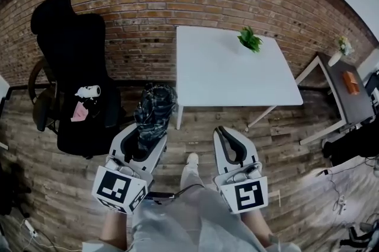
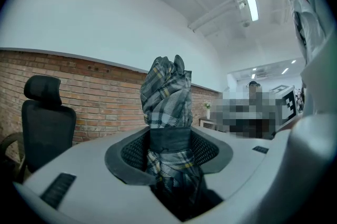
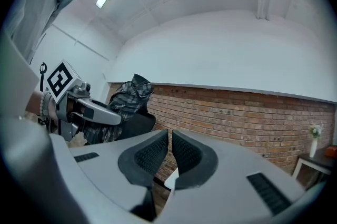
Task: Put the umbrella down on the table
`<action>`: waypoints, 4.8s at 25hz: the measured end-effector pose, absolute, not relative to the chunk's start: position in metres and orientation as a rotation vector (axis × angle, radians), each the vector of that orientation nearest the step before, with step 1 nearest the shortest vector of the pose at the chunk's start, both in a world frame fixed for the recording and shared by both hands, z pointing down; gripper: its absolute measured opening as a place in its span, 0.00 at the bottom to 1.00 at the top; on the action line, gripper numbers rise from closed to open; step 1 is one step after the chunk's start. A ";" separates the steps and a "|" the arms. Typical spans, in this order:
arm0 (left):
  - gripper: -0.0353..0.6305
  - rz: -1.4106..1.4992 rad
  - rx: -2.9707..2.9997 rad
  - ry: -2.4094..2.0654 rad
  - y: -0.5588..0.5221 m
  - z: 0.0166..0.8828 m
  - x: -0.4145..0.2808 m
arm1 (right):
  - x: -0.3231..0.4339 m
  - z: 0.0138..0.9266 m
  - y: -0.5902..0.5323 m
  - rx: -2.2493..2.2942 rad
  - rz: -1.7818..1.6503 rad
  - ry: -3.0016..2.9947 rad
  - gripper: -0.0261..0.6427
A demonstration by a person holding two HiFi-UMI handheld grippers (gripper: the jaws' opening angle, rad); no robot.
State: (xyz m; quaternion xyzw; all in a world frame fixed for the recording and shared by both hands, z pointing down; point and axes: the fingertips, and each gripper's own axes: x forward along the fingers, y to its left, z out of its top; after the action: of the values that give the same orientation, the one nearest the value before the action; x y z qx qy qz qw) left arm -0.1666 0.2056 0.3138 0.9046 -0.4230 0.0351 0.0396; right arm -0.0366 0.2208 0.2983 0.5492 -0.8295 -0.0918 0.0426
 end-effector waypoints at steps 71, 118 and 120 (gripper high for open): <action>0.38 0.669 2.536 -1.191 -0.387 0.466 -0.013 | 0.096 0.407 -0.314 1.504 -0.050 -2.477 0.12; 0.39 0.991 2.537 -1.242 -0.511 0.534 -0.007 | 0.108 0.447 -0.319 1.525 0.039 -2.350 0.12; 0.29 0.935 2.574 -1.318 -0.500 0.513 -0.016 | 0.108 0.439 -0.315 1.527 0.025 -2.360 0.12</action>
State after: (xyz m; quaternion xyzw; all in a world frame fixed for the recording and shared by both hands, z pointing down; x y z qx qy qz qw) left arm -0.0155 -0.4995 0.5133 0.8459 -0.4330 0.3072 0.0513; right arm 0.1078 -0.3146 0.4392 0.5358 -0.8281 0.0089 0.1643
